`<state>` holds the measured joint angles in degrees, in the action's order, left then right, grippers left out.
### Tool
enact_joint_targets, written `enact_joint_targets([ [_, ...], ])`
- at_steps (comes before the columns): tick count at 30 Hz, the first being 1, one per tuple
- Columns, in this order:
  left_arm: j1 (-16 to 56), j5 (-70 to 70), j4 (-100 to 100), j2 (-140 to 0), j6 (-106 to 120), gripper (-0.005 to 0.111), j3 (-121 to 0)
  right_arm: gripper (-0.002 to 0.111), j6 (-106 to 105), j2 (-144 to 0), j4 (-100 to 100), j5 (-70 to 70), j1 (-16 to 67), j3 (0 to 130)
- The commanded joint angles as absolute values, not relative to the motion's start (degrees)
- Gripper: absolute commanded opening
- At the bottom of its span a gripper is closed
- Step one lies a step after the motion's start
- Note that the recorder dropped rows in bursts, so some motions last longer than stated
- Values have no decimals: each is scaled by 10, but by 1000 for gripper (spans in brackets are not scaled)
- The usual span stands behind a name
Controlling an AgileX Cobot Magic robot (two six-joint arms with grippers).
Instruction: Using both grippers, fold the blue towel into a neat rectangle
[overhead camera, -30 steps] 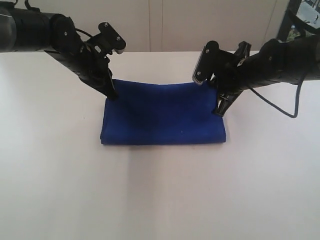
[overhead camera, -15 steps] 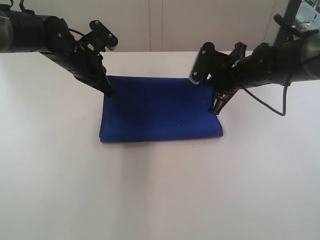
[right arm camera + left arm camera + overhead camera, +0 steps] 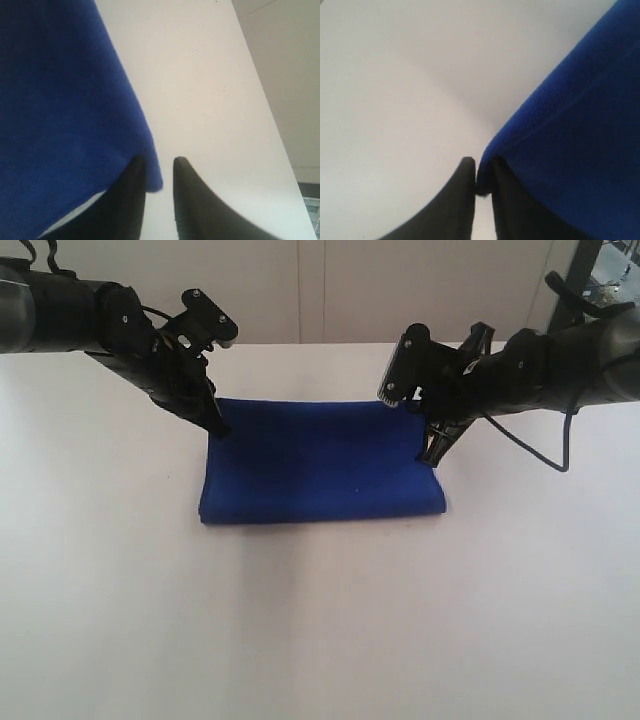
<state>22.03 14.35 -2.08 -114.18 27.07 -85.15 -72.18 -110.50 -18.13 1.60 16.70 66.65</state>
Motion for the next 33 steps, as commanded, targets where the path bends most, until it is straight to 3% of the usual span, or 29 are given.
enact_joint_targets([
  [1,219,146,-24,-1137,264,40,-855,29,-717,-1105,-182,0,165,668],
  [3,219,147,-24,-1137,264,47,-855,32,-717,-1105,-182,-9,165,668],
  [7,219,149,-24,-1137,254,47,-855,36,-684,-1102,-184,-26,165,668],
  [14,219,195,-24,-1134,202,45,-855,32,-475,-1069,-185,-18,165,668],
  [15,219,208,-24,-1133,187,44,-855,30,-439,-1064,-185,-4,165,668],
  [18,219,271,-24,-1133,110,18,-855,2,-340,-1041,-185,96,165,668],
  [20,219,298,-24,-1133,85,2,-855,0,-327,-1041,-184,175,161,681],
  [28,219,411,-88,-1133,9,0,-902,0,-189,-1042,-176,418,148,780],
  [33,221,412,-170,-1145,38,0,-914,0,-173,-1067,-178,430,148,783],
])
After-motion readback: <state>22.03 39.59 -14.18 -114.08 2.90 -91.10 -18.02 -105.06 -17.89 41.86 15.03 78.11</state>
